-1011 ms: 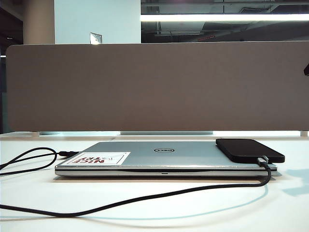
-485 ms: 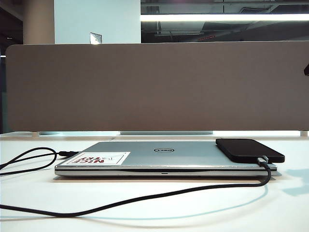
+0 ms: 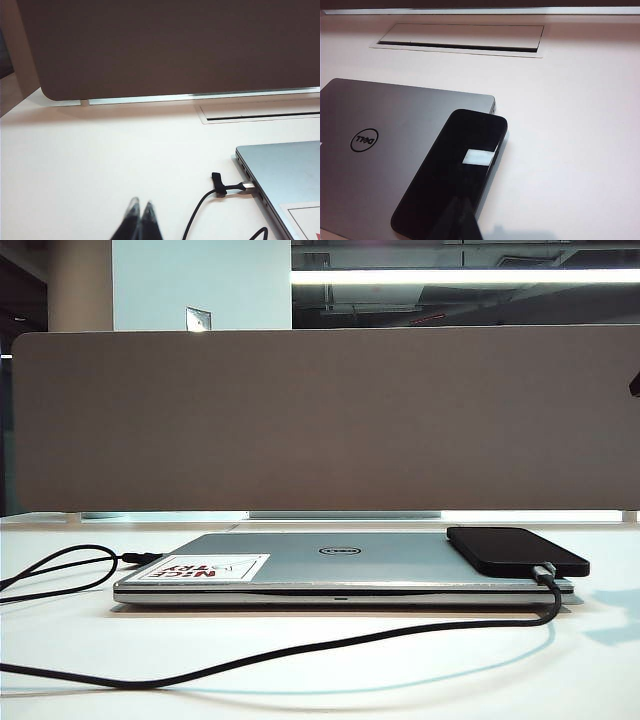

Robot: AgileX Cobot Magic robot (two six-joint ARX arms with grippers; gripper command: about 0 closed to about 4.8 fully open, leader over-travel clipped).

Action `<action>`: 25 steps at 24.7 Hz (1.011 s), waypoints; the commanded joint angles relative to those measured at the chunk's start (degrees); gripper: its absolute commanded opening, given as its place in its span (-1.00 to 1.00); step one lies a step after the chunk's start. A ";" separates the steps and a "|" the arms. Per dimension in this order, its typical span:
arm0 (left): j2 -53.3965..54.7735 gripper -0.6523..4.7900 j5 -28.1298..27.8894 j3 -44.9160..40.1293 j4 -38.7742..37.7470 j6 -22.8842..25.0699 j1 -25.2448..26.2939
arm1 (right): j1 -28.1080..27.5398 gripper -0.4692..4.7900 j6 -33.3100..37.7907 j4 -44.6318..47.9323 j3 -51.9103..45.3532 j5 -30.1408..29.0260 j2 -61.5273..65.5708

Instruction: Pick up the charging cable and the phone, plug the charging cable into the charging port on the phone, and finally place them back on the table.

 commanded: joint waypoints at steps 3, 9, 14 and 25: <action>0.00 -0.78 0.26 0.22 0.59 -0.20 0.04 | 0.00 -0.81 -0.04 1.66 -0.55 1.88 -2.43; 0.00 -0.78 0.26 0.22 0.57 -0.22 0.02 | 0.00 -0.81 -2.58 4.74 -7.98 14.64 -11.80; 0.00 -0.78 0.26 0.22 0.59 -0.20 0.04 | 0.02 -0.81 -2.58 12.50 -16.41 14.67 -21.40; 0.00 -0.78 0.26 0.22 0.59 -0.22 0.04 | 0.00 -0.81 -2.58 13.07 -25.18 15.93 -39.98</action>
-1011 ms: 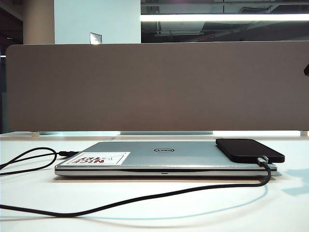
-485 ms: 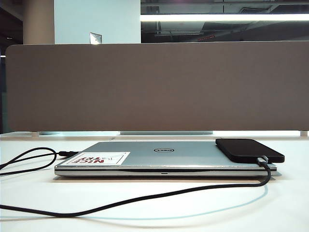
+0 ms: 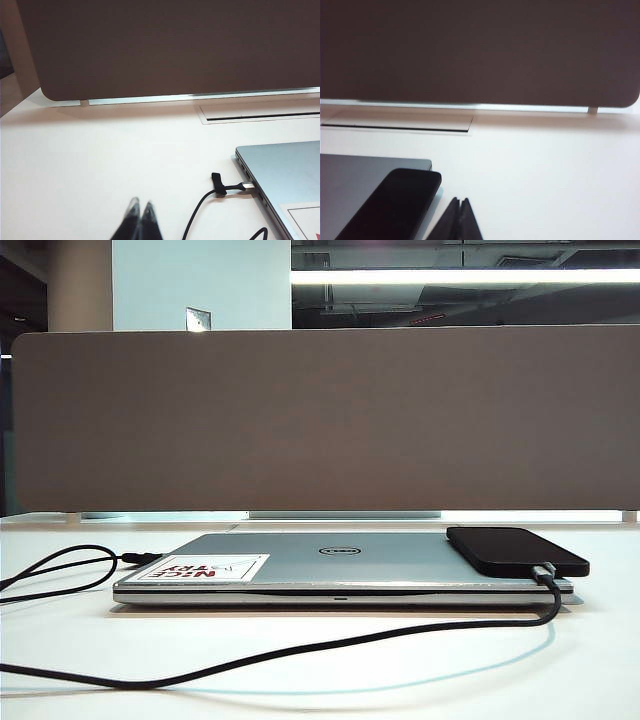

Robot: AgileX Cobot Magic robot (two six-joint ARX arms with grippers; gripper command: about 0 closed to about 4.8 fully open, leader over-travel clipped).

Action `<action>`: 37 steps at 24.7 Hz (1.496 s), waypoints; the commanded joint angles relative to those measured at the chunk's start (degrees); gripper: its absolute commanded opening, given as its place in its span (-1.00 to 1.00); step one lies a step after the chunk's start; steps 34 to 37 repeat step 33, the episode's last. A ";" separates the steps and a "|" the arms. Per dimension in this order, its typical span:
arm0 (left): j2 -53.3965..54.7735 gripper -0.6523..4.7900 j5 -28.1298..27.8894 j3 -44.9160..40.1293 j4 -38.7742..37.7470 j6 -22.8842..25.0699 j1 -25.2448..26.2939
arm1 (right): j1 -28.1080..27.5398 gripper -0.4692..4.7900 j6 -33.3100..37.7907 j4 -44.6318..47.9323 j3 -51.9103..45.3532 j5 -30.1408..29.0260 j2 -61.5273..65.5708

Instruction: Pick up the charging cable and the phone, plug the charging cable into the charging port on the phone, and finally place them back on the table.

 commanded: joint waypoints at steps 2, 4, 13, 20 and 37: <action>0.00 -0.78 0.26 0.22 0.57 -0.20 0.04 | -0.63 -0.81 -0.13 -1.66 -0.68 2.82 -2.16; 0.00 -0.78 0.26 0.22 0.55 -0.20 0.02 | -1.90 -0.81 -0.13 -2.14 -0.68 2.78 -2.16; 0.00 -0.78 0.26 0.22 0.57 -0.22 0.04 | -8.09 -0.81 -0.13 -1.38 -0.68 -1.68 -2.16; 0.00 -0.78 0.26 0.22 0.57 -0.20 0.04 | -8.09 -0.81 -0.13 -1.42 -0.68 -1.46 -2.16; 0.00 -0.78 0.26 0.22 0.57 -0.22 0.04 | -8.13 -0.81 -0.13 -2.23 -0.66 -1.49 -2.14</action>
